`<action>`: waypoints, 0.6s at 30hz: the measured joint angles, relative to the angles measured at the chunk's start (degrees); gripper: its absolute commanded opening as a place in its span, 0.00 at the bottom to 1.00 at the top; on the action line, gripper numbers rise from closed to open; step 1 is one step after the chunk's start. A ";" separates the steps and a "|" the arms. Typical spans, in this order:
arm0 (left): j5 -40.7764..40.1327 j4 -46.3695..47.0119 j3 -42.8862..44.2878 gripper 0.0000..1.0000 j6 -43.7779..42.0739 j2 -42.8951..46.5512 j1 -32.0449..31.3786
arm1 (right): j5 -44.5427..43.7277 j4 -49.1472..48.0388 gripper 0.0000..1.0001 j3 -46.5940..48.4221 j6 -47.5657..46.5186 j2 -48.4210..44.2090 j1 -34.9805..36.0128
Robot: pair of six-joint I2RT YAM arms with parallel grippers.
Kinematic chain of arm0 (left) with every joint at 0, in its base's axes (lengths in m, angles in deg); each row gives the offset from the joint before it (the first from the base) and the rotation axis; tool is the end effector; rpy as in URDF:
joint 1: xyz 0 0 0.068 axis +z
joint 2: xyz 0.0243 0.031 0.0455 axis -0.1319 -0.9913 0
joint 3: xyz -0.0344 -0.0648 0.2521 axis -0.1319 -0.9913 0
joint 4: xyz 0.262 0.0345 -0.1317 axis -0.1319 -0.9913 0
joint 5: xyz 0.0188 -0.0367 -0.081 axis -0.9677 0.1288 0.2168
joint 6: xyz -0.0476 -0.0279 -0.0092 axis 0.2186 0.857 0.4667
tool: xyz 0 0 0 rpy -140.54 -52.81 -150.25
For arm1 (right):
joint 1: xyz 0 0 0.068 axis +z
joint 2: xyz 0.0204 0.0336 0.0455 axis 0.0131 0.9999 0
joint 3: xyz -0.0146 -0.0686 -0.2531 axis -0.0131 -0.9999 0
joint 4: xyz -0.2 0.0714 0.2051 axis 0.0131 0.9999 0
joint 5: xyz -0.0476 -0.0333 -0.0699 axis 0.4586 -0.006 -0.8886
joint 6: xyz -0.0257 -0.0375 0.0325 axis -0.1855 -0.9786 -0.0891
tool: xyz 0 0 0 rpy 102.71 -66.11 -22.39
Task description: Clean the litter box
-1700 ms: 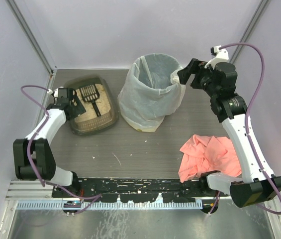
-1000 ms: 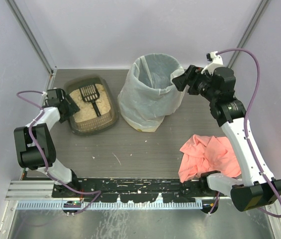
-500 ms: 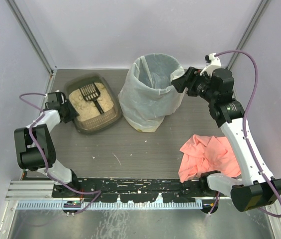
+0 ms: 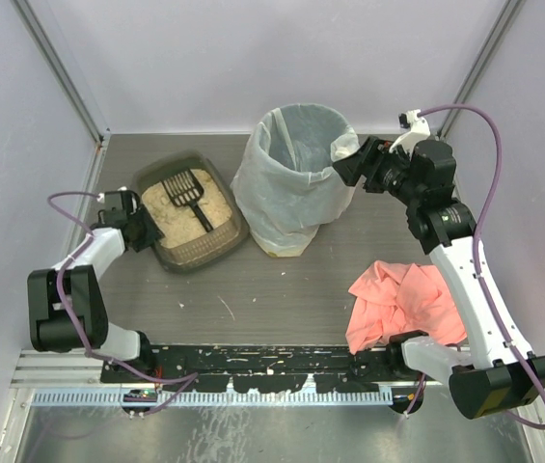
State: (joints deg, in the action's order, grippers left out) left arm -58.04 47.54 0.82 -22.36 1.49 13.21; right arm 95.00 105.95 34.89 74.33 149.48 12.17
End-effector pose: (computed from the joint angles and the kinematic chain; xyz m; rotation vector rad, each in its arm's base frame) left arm 0.3151 0.0287 0.1541 -0.6939 2.4051 -0.2348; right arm 0.2737 0.0662 0.4105 -0.0029 1.8473 0.6925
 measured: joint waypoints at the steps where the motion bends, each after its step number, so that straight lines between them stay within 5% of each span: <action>1: -0.28 -0.55 -0.74 0.28 0.17 1.03 -0.79 | 0.02 0.00 0.73 -0.26 0.02 -0.24 0.00; 18: -0.76 -16.94 -16.28 0.36 8.79 31.36 -12.07 | -0.85 1.77 0.73 -4.31 -0.02 -6.93 0.00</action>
State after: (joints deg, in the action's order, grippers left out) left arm -58.81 30.61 -15.46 -13.58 32.86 1.14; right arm 94.15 107.72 30.59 74.31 142.55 12.17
